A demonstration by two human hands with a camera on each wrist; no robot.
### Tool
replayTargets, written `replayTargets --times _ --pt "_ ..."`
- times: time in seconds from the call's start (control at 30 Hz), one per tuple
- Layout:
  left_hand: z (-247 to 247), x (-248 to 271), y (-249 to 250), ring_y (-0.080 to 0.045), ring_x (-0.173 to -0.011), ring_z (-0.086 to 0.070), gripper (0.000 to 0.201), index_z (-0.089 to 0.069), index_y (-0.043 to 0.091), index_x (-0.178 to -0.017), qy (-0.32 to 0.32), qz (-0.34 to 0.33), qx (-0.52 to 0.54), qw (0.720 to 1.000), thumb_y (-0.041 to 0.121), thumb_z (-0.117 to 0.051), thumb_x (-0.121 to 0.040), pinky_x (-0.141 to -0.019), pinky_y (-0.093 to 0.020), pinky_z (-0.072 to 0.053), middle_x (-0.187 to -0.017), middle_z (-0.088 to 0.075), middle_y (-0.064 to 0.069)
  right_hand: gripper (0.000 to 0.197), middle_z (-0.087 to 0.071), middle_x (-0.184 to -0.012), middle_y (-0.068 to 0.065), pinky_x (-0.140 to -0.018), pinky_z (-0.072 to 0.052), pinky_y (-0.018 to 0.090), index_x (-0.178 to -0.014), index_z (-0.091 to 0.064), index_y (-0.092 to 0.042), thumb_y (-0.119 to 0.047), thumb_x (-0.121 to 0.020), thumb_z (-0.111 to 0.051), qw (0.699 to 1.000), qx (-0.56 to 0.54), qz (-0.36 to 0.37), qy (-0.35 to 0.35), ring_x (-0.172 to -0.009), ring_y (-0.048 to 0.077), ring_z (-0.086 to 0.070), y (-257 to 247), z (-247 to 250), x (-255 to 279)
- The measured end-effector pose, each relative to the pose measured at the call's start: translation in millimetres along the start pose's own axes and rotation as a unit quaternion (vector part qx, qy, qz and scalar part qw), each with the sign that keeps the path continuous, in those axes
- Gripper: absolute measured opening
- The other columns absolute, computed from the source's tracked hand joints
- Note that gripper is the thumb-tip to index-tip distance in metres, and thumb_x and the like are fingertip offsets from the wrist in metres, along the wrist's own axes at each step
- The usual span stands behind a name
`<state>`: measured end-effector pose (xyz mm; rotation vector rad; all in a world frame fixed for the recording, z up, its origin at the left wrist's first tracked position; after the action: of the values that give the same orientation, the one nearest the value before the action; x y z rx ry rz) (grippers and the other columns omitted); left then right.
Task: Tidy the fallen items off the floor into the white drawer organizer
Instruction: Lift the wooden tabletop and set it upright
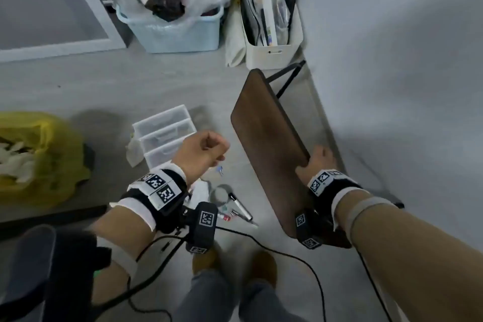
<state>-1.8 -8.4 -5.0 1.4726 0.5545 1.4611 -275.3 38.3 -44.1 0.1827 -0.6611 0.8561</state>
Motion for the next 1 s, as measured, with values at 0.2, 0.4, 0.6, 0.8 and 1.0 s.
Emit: replayTargets --times 0.2,0.4,0.6,0.8,1.0 --pt "22.5 -52.1 -38.9 -0.018 -0.071 -0.066 0.004 -0.064 0.011 -0.09 0.057 -0.004 -0.044 0.997 0.009 -0.067 -0.089 -0.068 -0.034 -0.054 -0.081 -0.067 -0.006 0.036 -0.064 -0.109 0.019 -0.072 -0.043 0.032 -0.122 -0.058 0.001 -0.027 -0.098 -0.054 0.999 -0.02 -0.007 -0.035 -0.092 0.036 -0.06 3.8 -30.5 -59.1" --pt "41.0 -34.7 -39.4 -0.024 -0.072 -0.066 0.004 -0.064 0.01 -0.09 0.06 0.046 -0.049 0.996 0.006 -0.065 -0.089 -0.058 -0.023 -0.054 -0.086 -0.069 -0.015 0.035 -0.066 -0.107 0.02 -0.074 -0.043 0.033 -0.111 -0.064 -0.001 -0.032 -0.099 -0.053 0.999 -0.001 0.036 0.014 -0.099 0.037 -0.062 -15.8 -14.9 -29.1" --pt "65.8 0.8 -9.5 -0.022 -0.073 -0.064 0.007 -0.06 0.008 -0.093 0.055 0.138 0.007 0.989 0.01 -0.066 -0.09 -0.069 -0.033 -0.055 -0.087 -0.066 -0.012 0.045 -0.062 -0.075 0.011 -0.059 -0.044 0.031 -0.083 -0.061 -0.007 -0.048 -0.096 -0.047 0.989 0.014 0.12 0.087 -0.068 0.032 -0.058 -68.5 75.8 19.0" --pt "119.6 24.0 15.6 -0.03 -0.105 -0.063 0.065 -0.049 0.01 -0.132 0.082 0.255 0.024 0.963 0.043 -0.074 -0.082 -0.089 -0.046 -0.056 -0.124 -0.061 -0.015 0.054 -0.056 -0.067 0.009 -0.061 -0.035 0.033 -0.07 -0.056 -0.007 -0.052 -0.097 -0.043 0.96 -0.003 0.218 0.176 -0.068 0.029 -0.053 -148.0 197.6 74.2" --pt "160.8 38.3 42.2 -0.026 -0.121 -0.053 0.121 -0.028 0.023 -0.152 0.117 0.24 0.16 0.95 0.081 -0.07 -0.054 -0.1 -0.048 -0.048 -0.148 -0.044 -0.003 0.065 -0.037 -0.049 0.006 -0.049 -0.024 0.035 -0.051 -0.036 -0.006 -0.05 -0.097 -0.045 0.921 -0.058 0.298 0.243 -0.049 0.023 -0.037 -232.0 268.7 107.0"
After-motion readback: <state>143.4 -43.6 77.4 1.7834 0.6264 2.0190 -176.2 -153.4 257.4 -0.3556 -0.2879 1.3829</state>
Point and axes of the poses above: each hand's wrist, its own x-axis away from the middle knuckle, its own z-axis out of the back of the hand, y = z × x, the point moved 1 cm from there along -x, towards the middle knuckle
